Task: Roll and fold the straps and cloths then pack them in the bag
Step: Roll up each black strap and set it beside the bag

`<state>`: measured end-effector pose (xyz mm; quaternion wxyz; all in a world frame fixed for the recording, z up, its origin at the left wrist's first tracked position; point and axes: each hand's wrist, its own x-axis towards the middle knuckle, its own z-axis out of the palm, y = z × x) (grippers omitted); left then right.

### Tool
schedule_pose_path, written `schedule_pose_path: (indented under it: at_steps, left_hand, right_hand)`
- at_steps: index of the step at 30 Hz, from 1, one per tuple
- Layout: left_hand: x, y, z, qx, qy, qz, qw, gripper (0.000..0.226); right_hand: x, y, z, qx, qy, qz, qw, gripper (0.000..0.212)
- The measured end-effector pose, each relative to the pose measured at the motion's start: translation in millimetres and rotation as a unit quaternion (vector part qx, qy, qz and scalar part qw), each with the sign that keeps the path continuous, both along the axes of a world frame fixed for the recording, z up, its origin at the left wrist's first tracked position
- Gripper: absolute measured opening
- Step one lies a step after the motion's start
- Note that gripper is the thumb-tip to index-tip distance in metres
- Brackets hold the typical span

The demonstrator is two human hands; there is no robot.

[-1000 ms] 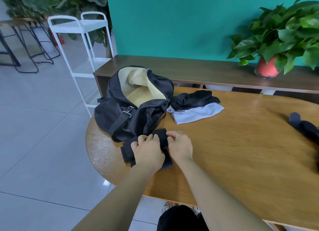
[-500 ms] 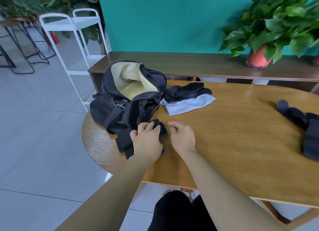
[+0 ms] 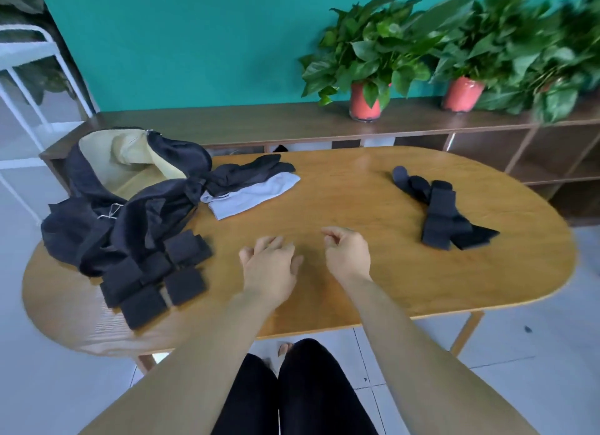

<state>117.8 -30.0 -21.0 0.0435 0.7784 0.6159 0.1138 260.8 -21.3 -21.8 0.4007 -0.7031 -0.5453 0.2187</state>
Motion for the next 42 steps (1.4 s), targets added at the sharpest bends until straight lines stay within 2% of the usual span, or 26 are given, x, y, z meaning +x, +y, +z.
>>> schedule_pose_path:
  at_steps: [4, 8, 13, 16, 27, 31, 35, 38, 42]
  left_hand:
    - [49, 5, -3, -0.003, 0.015, -0.055, 0.998, 0.035]
    - [88, 12, -7, -0.001, 0.021, -0.098, 0.995, 0.036]
    - [122, 21, -11, -0.010, 0.024, -0.132, 0.991, 0.038]
    - [133, 25, -15, -0.014, 0.023, -0.139, 0.990, 0.040]
    - [126, 26, -24, -0.007, 0.007, -0.118, 0.993, 0.040]
    - [113, 22, -22, -0.010, 0.001, -0.118, 0.993, 0.039]
    - [103, 21, -17, 0.012, -0.002, -0.133, 0.991, 0.038]
    - [104, 22, -12, 0.019, -0.023, -0.144, 0.989, 0.035]
    - [117, 29, -4, -0.006, -0.026, -0.117, 0.993, 0.037]
  right_hand:
    - [54, 0, 2, 0.016, -0.031, -0.045, 0.998, 0.029]
    - [109, 1, 0, 0.003, -0.146, -0.127, 0.981, 0.032]
    - [154, 3, -11, -0.131, -0.225, -0.156, 0.953, 0.038]
    - [157, 2, -20, -0.172, -0.233, -0.131, 0.948, 0.037]
    - [102, -19, -30, -0.075, -0.215, -0.029, 0.973, 0.031]
    - [87, -20, -28, -0.064, -0.163, 0.008, 0.984, 0.030]
    - [99, -15, -20, 0.011, -0.094, -0.072, 0.993, 0.032]
    - [120, -9, -13, 0.003, -0.130, -0.130, 0.983, 0.035]
    - [135, 4, -15, -0.059, -0.182, -0.137, 0.972, 0.037]
